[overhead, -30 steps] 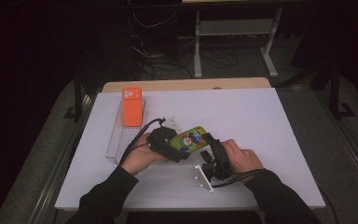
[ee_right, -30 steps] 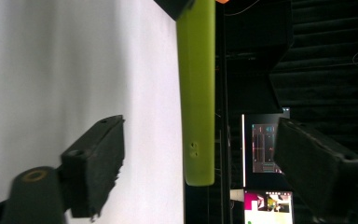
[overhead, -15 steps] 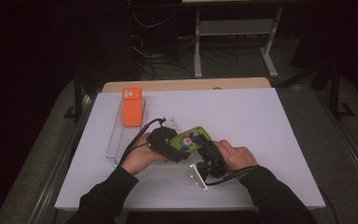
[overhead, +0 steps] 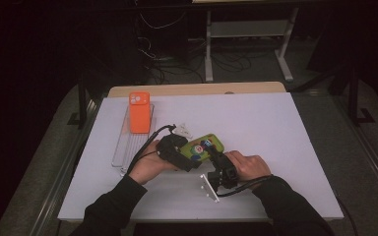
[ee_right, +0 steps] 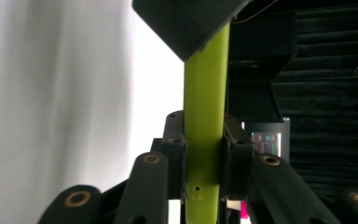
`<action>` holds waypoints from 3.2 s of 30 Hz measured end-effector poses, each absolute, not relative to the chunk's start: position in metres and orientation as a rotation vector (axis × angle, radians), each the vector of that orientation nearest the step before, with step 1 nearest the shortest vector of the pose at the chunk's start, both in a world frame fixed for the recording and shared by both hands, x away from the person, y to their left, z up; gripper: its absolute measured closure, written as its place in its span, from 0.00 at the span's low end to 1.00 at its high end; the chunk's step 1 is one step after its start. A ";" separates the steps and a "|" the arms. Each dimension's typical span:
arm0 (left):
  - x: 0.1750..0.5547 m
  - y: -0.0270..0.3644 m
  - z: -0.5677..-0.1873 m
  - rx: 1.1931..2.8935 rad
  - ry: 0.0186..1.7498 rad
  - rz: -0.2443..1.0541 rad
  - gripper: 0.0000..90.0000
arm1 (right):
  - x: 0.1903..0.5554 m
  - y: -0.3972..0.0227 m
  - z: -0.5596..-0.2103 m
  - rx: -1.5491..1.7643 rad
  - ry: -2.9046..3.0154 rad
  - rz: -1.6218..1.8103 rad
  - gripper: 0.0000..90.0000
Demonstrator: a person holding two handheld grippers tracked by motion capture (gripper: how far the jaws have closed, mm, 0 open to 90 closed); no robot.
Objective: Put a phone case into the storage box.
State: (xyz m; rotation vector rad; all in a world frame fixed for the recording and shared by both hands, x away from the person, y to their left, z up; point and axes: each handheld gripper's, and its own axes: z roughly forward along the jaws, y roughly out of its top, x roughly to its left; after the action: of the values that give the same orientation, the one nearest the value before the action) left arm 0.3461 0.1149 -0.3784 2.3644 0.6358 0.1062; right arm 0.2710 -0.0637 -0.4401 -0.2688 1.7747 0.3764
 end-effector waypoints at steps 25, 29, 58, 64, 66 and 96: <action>0.343 0.128 -0.371 2.277 0.596 0.110 0.00 | 0.274 -0.068 -0.438 -0.217 1.773 0.374 0.85; 0.344 0.133 -0.368 2.272 0.581 0.131 0.00 | 0.276 -0.072 -0.435 -0.155 1.838 0.401 0.84; 0.348 0.137 -0.370 2.223 0.643 0.158 0.00 | 0.314 -0.115 -0.407 0.830 2.262 1.098 0.84; 0.349 0.137 -0.370 2.203 0.662 0.166 0.00 | 0.320 -0.124 -0.403 1.019 2.275 1.258 0.84; 0.350 0.138 -0.369 2.196 0.668 0.173 0.00 | 0.322 -0.126 -0.403 1.067 2.270 1.301 0.84; 0.372 0.114 -0.355 1.952 0.728 0.141 0.00 | 0.317 -0.101 -0.400 1.067 2.261 1.444 0.85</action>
State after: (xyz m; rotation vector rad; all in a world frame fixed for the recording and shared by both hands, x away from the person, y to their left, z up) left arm 0.3717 0.1135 -0.3552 1.9517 0.7284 0.1414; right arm 0.3174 -0.1015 -0.3999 1.0668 2.2606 1.4439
